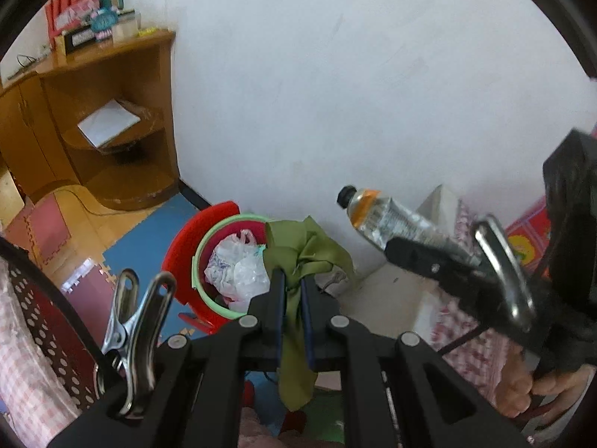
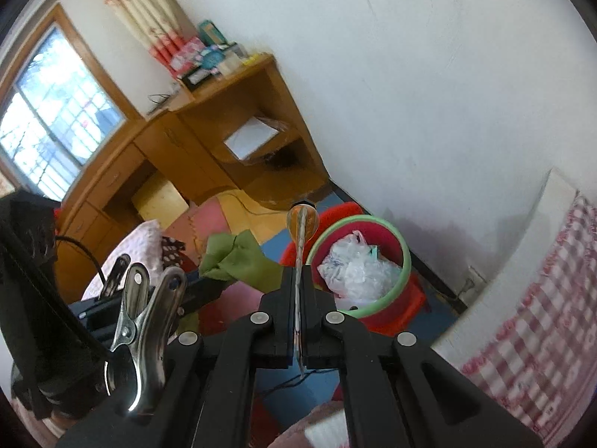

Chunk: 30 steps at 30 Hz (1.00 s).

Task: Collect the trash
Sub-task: 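Lift the cloth and bottle in both grippers and carry them over the red bucket, then open both grippers over the bucket to drop the cloth and bottle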

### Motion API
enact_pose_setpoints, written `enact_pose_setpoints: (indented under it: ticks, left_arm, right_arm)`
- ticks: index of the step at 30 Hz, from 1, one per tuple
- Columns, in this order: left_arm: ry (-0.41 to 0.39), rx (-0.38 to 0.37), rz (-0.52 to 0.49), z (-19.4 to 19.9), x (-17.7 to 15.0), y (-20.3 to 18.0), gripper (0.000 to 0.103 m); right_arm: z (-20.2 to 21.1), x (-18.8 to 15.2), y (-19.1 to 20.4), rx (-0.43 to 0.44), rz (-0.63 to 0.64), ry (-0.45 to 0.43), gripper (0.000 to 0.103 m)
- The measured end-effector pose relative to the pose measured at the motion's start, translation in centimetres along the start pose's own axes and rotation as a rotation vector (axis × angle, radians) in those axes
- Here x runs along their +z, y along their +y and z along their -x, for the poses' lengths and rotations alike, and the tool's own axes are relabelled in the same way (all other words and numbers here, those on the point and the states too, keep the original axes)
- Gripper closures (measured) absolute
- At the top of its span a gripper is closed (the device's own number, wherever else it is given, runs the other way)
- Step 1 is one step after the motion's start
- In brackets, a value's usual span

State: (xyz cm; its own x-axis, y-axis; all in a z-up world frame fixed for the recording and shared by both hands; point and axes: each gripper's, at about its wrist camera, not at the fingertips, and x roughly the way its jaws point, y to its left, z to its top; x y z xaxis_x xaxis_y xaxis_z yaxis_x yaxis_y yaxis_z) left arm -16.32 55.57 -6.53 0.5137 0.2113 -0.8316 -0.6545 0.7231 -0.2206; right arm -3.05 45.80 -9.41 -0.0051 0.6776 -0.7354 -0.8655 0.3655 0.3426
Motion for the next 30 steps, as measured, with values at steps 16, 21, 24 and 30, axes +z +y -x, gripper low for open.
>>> enact_pose_setpoints:
  ticks: [16,21,24,30]
  left_arm:
    - [0.225,-0.057,0.011,-17.7,0.5,7.2,0.094]
    - [0.282,-0.055,0.001,-22.1,0.3,8.1,0.094]
    - [0.313,-0.057,0.001,-24.0,0.2,8.3,0.094]
    - [0.36,-0.057,-0.014,-26.7,0.2,8.7,0.094]
  right_arm:
    - [-15.9,2.9,-5.3,-0.16,-0.086,0.208,0.1]
    - [-20.1,3.3,-6.8,-0.171,-0.118,0.287,0.1]
    - [-22.2,3.4,-7.7,-0.174,-0.149,0.338,0.1]
    - [-24.8,3.4,-8.5,-0.209,-0.167,0.383,0.1]
